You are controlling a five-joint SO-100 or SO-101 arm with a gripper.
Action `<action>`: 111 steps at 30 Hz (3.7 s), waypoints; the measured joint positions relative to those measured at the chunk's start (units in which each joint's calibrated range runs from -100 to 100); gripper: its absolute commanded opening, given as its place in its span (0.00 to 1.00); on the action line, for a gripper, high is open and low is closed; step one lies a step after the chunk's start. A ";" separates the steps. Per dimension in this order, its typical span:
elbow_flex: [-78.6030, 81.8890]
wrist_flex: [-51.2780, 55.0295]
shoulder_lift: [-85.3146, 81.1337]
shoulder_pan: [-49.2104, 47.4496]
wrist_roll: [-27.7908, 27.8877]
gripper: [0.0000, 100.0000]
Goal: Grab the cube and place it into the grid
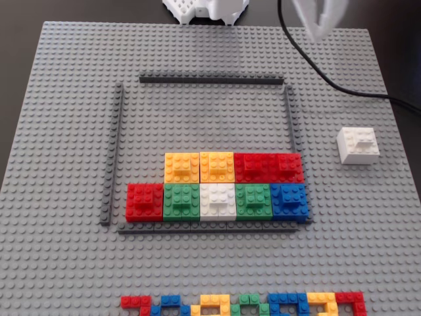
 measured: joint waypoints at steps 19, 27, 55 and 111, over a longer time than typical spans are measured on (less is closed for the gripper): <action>-30.54 1.71 35.28 -2.92 -3.81 0.24; -40.34 3.47 46.23 -2.92 -5.57 0.26; -59.05 7.62 62.34 -0.80 -5.62 0.25; -73.79 12.31 66.33 -0.58 -4.74 0.07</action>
